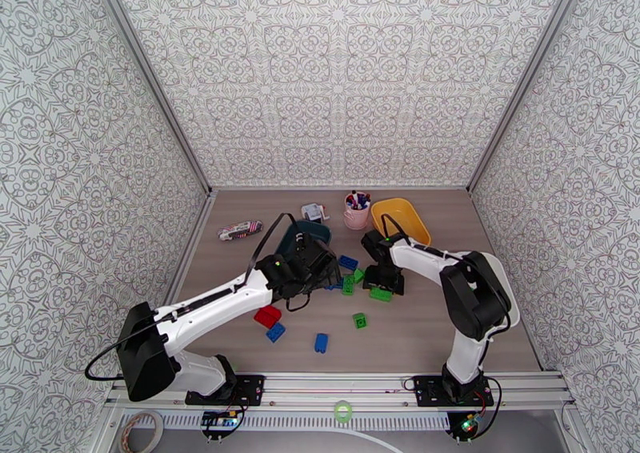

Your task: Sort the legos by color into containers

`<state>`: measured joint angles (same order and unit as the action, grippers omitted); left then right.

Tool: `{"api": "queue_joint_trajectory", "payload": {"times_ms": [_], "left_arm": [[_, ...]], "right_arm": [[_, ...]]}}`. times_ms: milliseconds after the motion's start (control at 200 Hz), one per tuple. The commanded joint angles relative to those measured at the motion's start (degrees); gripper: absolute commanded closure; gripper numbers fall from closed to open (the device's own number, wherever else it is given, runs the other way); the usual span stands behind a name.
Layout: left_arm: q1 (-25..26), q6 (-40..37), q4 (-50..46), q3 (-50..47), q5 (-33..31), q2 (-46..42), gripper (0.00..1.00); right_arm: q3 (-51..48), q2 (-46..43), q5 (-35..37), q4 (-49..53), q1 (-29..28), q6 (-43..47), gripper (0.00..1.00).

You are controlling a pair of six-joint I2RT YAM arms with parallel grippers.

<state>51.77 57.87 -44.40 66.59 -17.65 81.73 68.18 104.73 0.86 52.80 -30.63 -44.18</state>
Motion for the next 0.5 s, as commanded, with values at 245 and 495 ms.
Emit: {"api": "queue_joint_trajectory", "payload": {"times_ms": [245,495], "left_arm": [[1.66,-0.98,-0.38,-1.27,0.42,-1.82,0.02],[1.72,-5.20,1.70,0.16,2.46,-0.69,0.01]], "right_arm": [[-4.50,-2.07,-1.60,-3.46,0.27,-2.56,0.28],[-5.25,-7.12,0.03,-1.71,0.13,-1.88,0.41]]}}
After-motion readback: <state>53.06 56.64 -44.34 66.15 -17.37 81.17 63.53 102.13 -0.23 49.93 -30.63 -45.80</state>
